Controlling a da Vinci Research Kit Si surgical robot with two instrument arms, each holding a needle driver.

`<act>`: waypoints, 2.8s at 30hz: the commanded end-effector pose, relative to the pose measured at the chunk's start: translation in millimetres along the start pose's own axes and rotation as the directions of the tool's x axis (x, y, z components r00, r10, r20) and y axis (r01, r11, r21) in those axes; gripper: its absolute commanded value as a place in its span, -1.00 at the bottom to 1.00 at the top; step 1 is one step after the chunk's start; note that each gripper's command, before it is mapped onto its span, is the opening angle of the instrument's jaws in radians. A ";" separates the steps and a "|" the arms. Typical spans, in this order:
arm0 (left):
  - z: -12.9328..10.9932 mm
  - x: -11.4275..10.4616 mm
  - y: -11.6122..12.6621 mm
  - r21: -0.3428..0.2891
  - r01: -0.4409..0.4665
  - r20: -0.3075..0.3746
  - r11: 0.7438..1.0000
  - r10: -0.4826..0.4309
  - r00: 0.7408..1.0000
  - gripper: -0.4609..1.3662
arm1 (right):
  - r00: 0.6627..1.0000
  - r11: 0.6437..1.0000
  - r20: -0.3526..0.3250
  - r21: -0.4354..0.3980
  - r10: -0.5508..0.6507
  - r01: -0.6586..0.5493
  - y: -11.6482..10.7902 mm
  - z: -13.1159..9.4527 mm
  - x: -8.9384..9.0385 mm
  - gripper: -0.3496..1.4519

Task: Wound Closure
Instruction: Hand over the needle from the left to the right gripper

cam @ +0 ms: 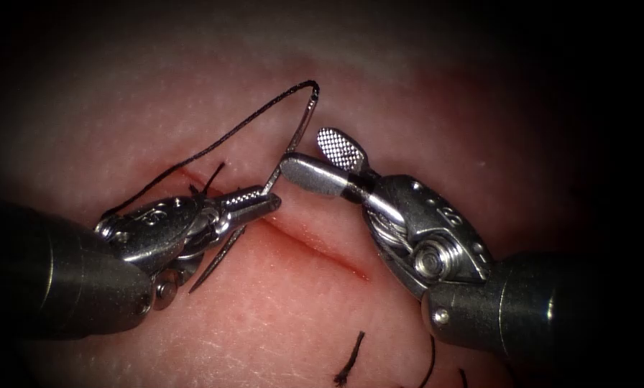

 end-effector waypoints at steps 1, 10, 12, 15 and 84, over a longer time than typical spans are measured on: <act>0.0 0.0 0.1 -0.011 -0.001 0.002 1.000 0.001 1.000 -0.88 | 1.000 1.000 0.001 0.008 0.001 -0.001 0.0 0.1 0.0 0.72; 0.0 -0.1 0.6 -0.022 -0.010 0.009 1.000 0.011 1.000 -0.88 | 1.000 1.000 -0.002 0.007 0.000 0.000 0.2 1.0 -0.3 0.70; 0.0 -0.2 0.7 -0.023 -0.010 0.010 1.000 0.010 1.000 -0.88 | 1.000 1.000 -0.002 0.009 0.001 -0.001 0.1 1.1 -0.4 0.69; 0.2 -0.3 1.0 -0.026 -0.015 0.011 1.000 0.015 1.000 -0.88 | 1.000 1.000 0.001 0.015 0.001 -0.001 -0.1 1.4 -0.5 0.68; -1.3 -2.1 2.8 0.007 -0.093 -0.007 0.996 0.093 0.996 0.82 | 0.980 0.979 0.007 0.039 -0.199 0.199 2.3 -1.3 1.6 -1.00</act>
